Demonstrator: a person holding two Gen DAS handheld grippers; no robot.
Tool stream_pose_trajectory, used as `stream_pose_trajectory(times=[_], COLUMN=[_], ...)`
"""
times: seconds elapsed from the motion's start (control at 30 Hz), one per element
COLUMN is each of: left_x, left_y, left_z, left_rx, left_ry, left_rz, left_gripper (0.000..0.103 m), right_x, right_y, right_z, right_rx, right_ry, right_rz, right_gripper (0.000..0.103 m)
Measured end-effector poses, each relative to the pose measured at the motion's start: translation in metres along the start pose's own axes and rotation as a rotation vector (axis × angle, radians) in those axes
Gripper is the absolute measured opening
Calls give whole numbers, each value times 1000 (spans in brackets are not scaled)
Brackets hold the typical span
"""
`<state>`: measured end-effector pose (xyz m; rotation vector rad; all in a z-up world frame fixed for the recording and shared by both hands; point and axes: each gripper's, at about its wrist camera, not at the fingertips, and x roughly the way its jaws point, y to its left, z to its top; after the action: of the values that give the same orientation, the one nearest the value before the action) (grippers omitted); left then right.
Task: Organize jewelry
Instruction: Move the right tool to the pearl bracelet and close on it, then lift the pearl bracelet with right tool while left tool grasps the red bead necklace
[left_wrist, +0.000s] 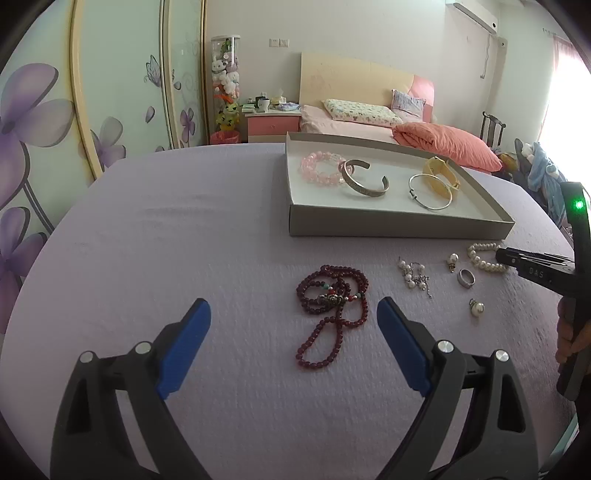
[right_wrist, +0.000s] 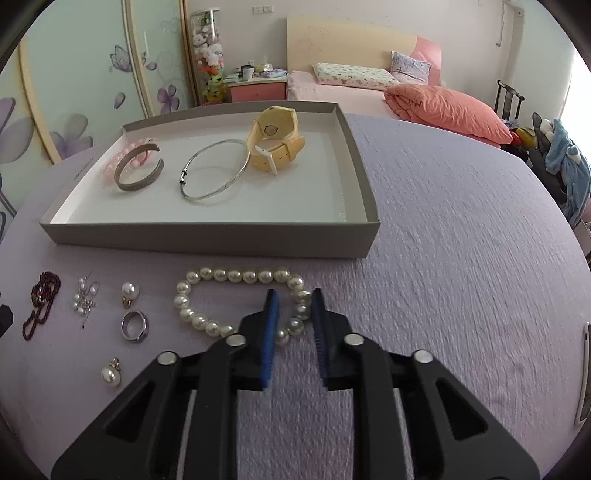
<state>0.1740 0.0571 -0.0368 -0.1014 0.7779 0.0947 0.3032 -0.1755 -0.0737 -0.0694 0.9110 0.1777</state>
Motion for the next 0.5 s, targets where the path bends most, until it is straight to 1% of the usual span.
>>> stream_pose_trajectory(times=[0.13,0.33,0.5], left_x=[3,8,17], left_y=[0,-5,-14], left_z=[-3,-5,-5], left_rx=[-4,12,28], left_ry=[15,36,69], left_rz=[-6,-10,-10], left_gripper=[92,94,94], right_x=[-3,-19,-29], right_y=[-1,-5,-4], right_z=[-2,1,7], right_rx=[0,30,27], right_ry=[4,-58,-86], right_rz=[4,38,52], right_gripper=[10,9,9])
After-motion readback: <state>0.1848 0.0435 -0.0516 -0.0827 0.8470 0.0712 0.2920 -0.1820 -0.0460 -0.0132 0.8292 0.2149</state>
